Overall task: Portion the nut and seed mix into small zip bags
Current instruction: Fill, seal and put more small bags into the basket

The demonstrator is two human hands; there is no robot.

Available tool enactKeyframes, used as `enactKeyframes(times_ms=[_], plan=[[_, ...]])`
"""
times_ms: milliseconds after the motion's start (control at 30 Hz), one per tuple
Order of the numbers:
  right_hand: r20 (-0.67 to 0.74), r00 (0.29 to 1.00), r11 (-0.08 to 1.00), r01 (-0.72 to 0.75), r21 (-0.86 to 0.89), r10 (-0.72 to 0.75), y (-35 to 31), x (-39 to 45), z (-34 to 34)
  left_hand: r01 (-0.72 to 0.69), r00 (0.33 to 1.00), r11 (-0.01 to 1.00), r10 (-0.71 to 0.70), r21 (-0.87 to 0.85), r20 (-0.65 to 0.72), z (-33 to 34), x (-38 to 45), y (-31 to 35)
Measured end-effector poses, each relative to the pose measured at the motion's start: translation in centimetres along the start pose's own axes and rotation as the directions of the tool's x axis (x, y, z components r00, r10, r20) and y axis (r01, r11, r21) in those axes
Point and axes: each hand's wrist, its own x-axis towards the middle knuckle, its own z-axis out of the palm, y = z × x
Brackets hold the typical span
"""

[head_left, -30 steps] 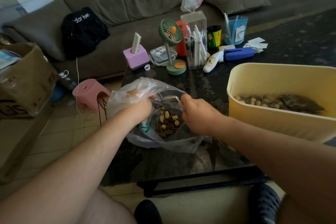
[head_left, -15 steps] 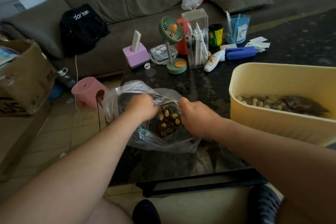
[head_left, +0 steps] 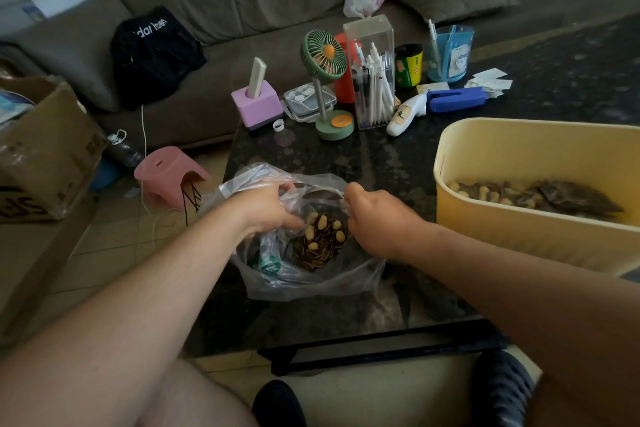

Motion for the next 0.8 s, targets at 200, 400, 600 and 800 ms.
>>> enactKeyframes(times_ms=[200,400,600,800], plan=[[0.010,1.000,0.998,0.012,-0.062,-0.011,-0.3,0.0,0.4,-0.095,0.965,0.984,0.128,0.148,-0.228,1.2,-0.2,-0.2],[-0.003,0.999,0.985,-0.052,-0.165,0.052,-0.3,0.0,0.2,-0.236,0.970,0.970,0.238,0.058,-0.043,1.8,-0.9,-0.3],[0.001,0.997,0.983,-0.075,-0.167,0.076,-0.1,0.3,-0.2,-0.160,0.987,0.956,0.150,0.246,0.059,1.8,-0.9,-1.4],[0.009,0.997,0.975,-0.070,-0.212,0.074,-0.2,0.5,0.0,-0.191,0.970,0.926,0.125,0.327,0.210,2.1,-0.5,-1.4]])
